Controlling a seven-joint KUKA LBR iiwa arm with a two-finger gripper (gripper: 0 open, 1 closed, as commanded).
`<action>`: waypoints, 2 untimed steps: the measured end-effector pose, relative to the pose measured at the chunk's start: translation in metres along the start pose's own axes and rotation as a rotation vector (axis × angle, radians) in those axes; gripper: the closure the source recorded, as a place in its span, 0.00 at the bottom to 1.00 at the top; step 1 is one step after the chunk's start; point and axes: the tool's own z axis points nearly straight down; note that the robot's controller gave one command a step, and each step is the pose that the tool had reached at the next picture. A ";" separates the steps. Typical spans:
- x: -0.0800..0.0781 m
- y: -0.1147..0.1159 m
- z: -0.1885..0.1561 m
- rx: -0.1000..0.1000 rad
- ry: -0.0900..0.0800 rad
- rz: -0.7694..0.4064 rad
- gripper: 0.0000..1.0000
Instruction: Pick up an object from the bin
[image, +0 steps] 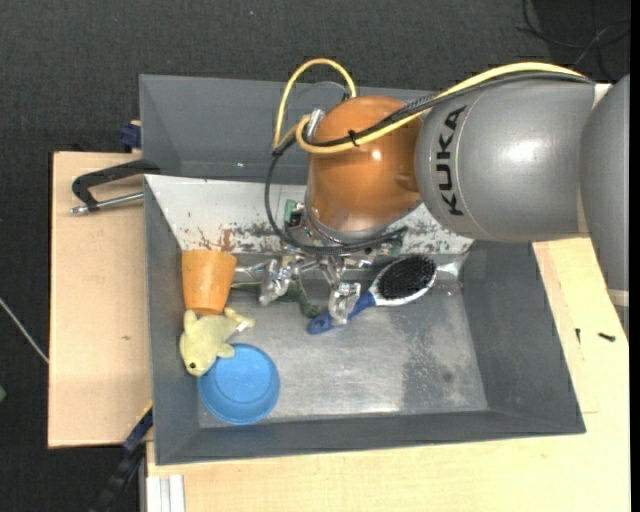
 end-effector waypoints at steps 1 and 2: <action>0.087 -0.013 0.049 -0.002 -0.003 0.066 0.00; 0.082 -0.013 0.047 0.002 -0.004 0.059 1.00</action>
Offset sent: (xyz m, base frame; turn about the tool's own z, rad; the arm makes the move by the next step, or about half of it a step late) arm -0.0137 -0.0874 -0.0530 0.0565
